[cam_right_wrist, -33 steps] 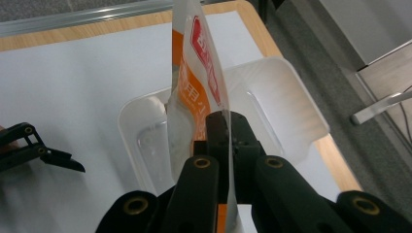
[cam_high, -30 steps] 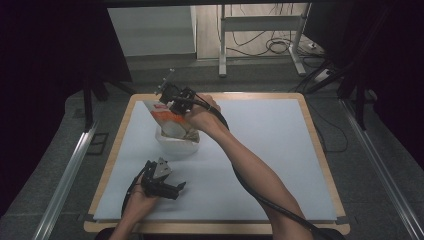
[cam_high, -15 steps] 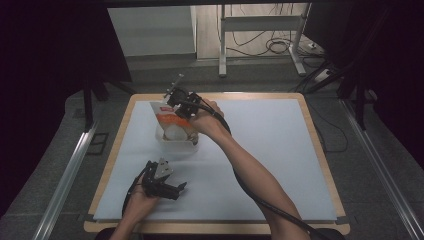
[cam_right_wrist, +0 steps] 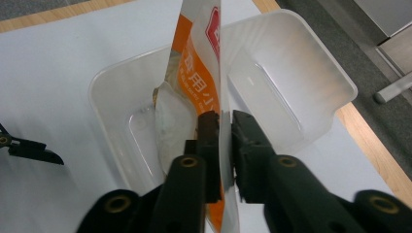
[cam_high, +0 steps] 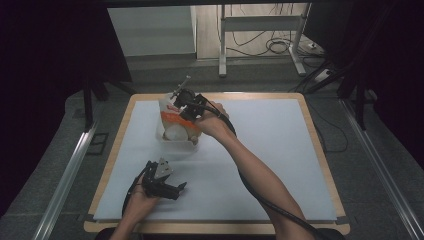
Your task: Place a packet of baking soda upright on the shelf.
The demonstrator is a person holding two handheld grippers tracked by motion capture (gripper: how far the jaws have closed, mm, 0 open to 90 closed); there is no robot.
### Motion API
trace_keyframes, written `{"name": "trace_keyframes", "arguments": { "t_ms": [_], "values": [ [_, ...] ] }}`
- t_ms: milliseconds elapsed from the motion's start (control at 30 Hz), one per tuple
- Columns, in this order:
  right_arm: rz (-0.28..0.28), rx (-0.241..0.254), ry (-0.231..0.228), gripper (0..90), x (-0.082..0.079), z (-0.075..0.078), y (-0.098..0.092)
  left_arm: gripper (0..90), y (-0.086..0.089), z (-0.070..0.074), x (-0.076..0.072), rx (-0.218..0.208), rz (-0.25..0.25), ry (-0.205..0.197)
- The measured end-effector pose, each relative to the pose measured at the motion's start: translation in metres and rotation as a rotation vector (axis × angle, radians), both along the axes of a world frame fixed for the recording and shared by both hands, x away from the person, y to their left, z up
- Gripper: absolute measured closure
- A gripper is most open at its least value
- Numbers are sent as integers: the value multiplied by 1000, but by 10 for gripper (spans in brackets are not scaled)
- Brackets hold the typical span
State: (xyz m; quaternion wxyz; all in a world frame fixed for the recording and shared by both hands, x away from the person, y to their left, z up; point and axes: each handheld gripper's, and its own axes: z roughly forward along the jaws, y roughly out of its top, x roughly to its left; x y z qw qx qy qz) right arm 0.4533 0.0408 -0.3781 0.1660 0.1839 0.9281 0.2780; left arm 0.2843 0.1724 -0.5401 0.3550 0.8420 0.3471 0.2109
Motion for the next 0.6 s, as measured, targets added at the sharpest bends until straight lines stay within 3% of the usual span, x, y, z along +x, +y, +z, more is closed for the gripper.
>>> {"name": "trace_keyframes", "arguments": {
  "t_ms": [600],
  "values": [
    [-1, 67, -67, 412, -5, 19, -14, 15, 0, 0, 1, 4, 1, 2]
  ]
}}
